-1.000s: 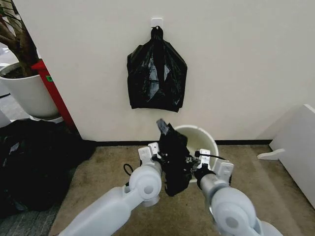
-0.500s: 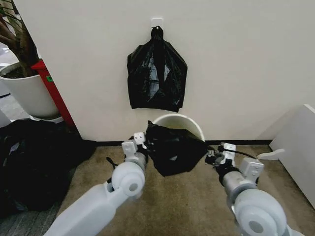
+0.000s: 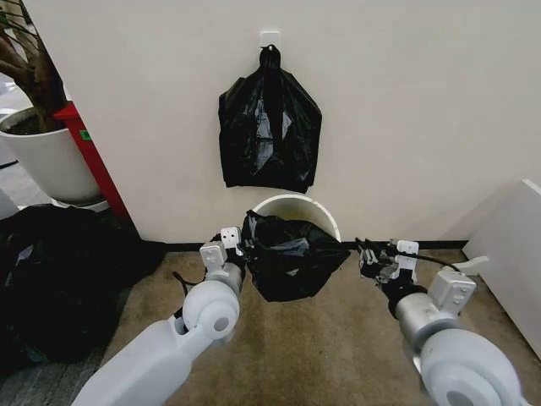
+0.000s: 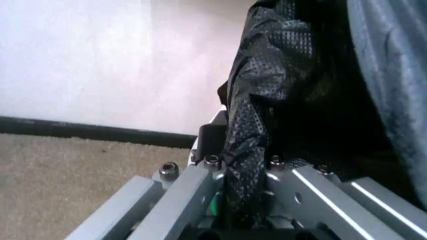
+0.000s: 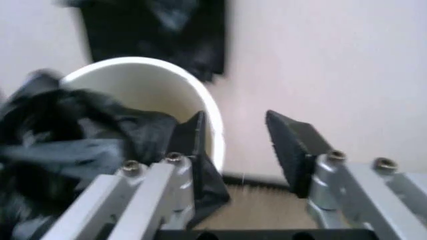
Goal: Place the garbage bag over the trash bin.
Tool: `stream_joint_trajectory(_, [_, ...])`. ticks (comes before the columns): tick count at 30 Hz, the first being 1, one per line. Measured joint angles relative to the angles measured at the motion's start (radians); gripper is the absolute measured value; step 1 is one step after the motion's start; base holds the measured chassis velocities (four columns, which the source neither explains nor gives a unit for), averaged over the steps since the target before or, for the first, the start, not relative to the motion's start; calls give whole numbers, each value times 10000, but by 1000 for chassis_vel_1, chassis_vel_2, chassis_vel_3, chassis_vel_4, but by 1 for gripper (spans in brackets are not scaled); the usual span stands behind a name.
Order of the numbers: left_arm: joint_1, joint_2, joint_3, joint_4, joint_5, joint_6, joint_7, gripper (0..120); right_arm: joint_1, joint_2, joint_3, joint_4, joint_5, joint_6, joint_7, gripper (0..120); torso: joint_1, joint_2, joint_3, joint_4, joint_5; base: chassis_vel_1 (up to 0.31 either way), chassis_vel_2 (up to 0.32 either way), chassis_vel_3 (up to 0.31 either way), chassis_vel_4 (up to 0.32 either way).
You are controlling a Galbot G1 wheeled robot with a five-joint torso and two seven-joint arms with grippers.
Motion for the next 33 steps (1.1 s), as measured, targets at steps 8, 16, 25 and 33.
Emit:
stream_joint_trajectory(8, [-225,9,165,35,578,85,290,1,1211,-1152,-1223,-810,-2036,30,-2858,65,0,0,1,7,3,0,0,0,0])
stream_joint_trajectory(16, [-340,-170,418,28,765,129,368,1,1545,-1270,-1781,-1213,-2865,-426,-3231,93,0,0,1,3,1,0,0,0,0])
stream_joint_trajectory(25, [-330,-220,570,-67,825,163,370,1,2489,-812,-2677,-2301,-3991,-229,-2875,75,0,0,1,5,-1,0,0,0,0])
stream_joint_trajectory(33, [-333,-223,657,-67,880,177,476,1,2748,-647,-2909,-2576,-4316,-139,-2821,46,0,0,1,4,-1,0,0,0,0])
